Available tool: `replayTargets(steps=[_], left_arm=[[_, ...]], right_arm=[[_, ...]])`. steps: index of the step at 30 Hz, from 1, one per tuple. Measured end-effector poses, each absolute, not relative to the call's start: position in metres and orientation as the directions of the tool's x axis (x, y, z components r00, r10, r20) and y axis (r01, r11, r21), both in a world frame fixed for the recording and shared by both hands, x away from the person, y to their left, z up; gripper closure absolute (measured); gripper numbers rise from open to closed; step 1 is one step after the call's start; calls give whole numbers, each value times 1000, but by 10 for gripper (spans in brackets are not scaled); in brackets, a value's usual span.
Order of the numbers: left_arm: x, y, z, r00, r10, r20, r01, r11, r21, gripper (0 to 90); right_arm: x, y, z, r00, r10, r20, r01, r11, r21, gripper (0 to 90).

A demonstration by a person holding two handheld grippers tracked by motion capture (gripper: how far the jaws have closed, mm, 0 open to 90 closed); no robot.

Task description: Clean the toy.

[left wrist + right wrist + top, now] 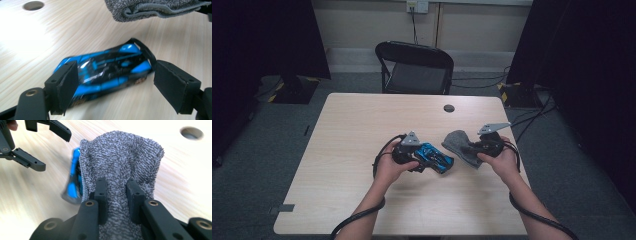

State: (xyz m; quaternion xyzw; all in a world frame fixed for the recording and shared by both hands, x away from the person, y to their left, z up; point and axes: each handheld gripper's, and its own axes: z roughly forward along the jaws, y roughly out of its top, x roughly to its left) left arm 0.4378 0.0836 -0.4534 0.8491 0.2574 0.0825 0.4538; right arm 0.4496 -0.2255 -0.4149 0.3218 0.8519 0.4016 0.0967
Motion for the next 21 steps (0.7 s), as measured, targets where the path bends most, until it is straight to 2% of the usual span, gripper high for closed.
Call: replayTargets(steps=[12, 21], left_arm=[[409, 153, -446, 802, 585, -123, 409, -388, 826, 169], [396, 192, -445, 777, 618, -120, 406, -347, 845, 161]], right_arm=[[439, -136, -407, -880, 468, 81, 362, 550, 752, 741], [427, -83, -443, -923, 368, 115, 335, 616, 713, 734]])
